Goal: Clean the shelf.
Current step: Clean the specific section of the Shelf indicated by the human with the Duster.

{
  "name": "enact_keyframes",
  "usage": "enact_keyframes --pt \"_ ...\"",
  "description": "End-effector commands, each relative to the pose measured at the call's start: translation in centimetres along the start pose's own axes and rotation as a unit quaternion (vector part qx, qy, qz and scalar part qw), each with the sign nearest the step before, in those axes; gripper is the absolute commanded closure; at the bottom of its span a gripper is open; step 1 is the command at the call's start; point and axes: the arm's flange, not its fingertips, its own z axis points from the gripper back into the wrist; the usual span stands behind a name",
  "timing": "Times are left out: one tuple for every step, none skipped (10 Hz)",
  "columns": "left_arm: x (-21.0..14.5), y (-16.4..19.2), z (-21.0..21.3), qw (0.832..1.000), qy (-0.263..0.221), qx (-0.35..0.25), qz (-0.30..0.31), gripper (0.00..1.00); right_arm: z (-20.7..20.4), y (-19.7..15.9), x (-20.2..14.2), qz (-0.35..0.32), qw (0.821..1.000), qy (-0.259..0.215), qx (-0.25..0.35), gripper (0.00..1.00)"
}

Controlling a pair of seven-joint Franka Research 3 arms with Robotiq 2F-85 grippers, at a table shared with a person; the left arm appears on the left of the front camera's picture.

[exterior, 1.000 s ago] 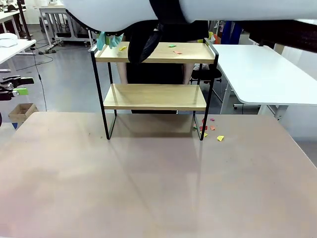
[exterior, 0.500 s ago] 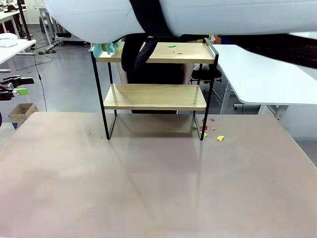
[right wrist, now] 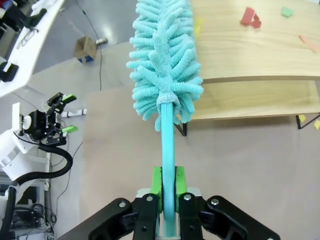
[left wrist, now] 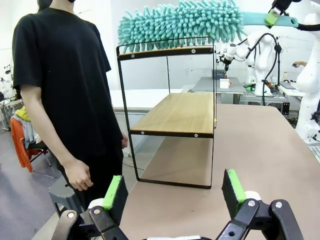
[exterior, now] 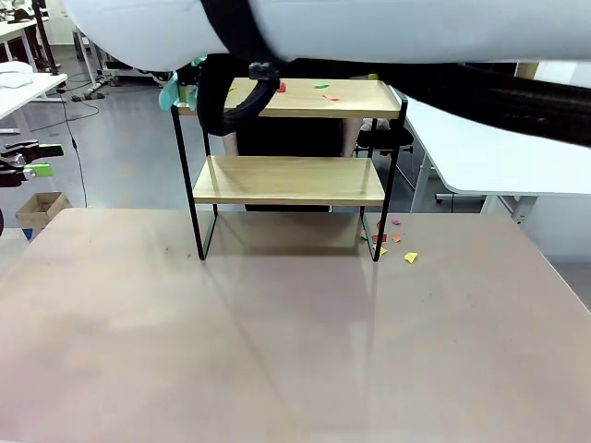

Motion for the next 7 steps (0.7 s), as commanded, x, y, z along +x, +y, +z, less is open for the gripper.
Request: enact_keyframes --pt "0.3 -0.2 0.0 1.000 -0.001 0.001 -0.003 0.00 -1.1 3.5 2.8 0.011 1.000 0.014 -0.009 0.87" --pt "0.3 -0.2 0.0 1.000 -0.001 0.001 -0.003 0.00 -1.4 3.4 3.1 0.008 1.000 0.024 -0.012 0.87" --pt "0.3 -0.2 0.0 1.000 -0.001 0.001 -0.003 0.00 -1.6 3.2 3.4 -0.001 0.999 0.031 -0.014 0.87" --pt "0.3 -0.2 0.0 1.000 -0.001 0.001 -0.003 0.00 -1.8 3.2 3.4 -0.007 0.998 0.048 -0.030 0.87" --pt "0.3 -0.2 0.0 1.000 -0.001 0.001 -0.003 0.00 -1.5 0.7 0.8 -0.001 1.000 0.016 -0.011 0.87" --pt "0.3 -0.2 0.0 1.000 -0.001 0.001 -0.003 0.00 -1.5 0.7 0.8 -0.001 1.000 0.016 -0.011 0.87" --pt "0.3 -0.2 0.0 1.000 -0.001 0.001 -0.003 0.00 -1.5 0.7 0.8 -0.001 1.000 0.016 -0.011 0.87"
